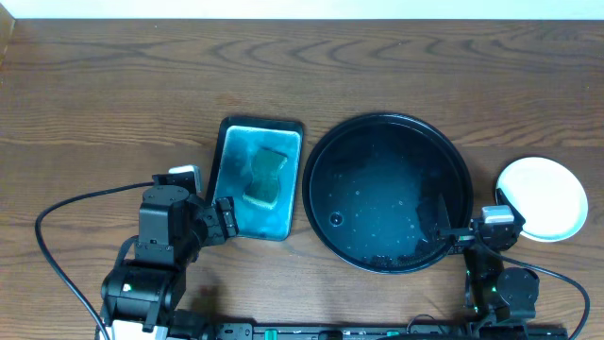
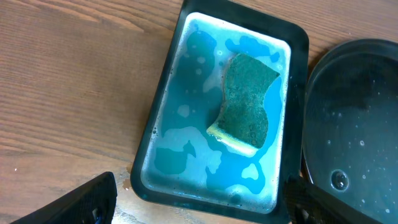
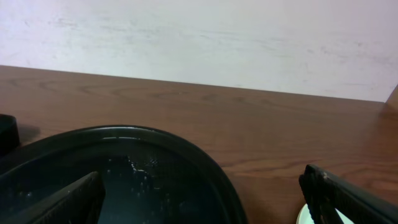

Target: Clean dirty plates on tray and stack at the side

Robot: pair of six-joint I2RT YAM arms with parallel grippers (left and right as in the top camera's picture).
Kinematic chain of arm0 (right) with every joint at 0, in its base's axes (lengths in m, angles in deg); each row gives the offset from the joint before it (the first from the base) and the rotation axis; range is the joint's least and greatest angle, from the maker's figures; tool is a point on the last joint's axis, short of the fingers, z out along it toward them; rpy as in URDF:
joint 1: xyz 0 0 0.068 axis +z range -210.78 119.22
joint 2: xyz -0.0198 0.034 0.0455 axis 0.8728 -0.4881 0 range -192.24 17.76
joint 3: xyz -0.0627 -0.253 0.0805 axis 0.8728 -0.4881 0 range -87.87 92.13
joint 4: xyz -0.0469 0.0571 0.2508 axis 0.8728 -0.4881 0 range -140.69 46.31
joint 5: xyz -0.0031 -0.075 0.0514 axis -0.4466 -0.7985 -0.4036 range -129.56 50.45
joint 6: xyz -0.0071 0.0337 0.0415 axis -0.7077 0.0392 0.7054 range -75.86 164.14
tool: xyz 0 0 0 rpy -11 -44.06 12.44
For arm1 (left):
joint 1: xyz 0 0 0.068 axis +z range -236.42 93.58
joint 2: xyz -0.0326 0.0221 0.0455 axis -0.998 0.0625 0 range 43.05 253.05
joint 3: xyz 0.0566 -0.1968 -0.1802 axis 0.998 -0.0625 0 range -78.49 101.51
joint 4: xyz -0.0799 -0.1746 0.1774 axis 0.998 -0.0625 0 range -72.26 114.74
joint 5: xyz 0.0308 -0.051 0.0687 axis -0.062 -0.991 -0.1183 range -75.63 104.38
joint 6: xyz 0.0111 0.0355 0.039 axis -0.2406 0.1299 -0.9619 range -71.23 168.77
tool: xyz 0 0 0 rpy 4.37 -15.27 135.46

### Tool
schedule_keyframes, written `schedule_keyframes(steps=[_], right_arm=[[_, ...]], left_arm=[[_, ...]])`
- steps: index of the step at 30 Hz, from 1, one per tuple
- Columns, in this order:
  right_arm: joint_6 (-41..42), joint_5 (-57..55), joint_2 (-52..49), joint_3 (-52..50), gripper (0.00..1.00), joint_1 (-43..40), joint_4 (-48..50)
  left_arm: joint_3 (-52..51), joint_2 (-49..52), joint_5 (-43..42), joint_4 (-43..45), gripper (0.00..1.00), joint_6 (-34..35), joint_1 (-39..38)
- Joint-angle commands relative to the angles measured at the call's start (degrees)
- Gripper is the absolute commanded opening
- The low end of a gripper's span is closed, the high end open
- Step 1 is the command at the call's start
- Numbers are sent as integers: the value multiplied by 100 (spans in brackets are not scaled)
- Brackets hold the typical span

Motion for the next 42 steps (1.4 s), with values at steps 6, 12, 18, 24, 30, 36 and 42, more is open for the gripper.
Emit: schedule_keyframes(steps=[6,12,18,24,30,36,42], right_arm=[[-74,-55,42,-9,99,63,-26],[-74,-55,42,-9,99,63,-26],[-74,-55,42,-9,99,63,-26],[-74,-55,42,-9,99,63,-26],[-74,-55,42,-9,99,63,-26],[-74,-55,39,-9,99,63,-26],[-74,-55,42,-9,99,63,-26]], left_arm=[[-44,-11,13,-2,86,-111,-11],[-48,-332,195,-52,86,-243,7],[-787,-1366,208,1119,86,-407,264],[-2256,-2601,96,3040,86,-442,476],[-3294,-3519,96,4387,86,-446,520],[-3866,-4076,-153,5178,86,-1014,520],[-3866,-4074,-144,5056,86,-1698,520]])
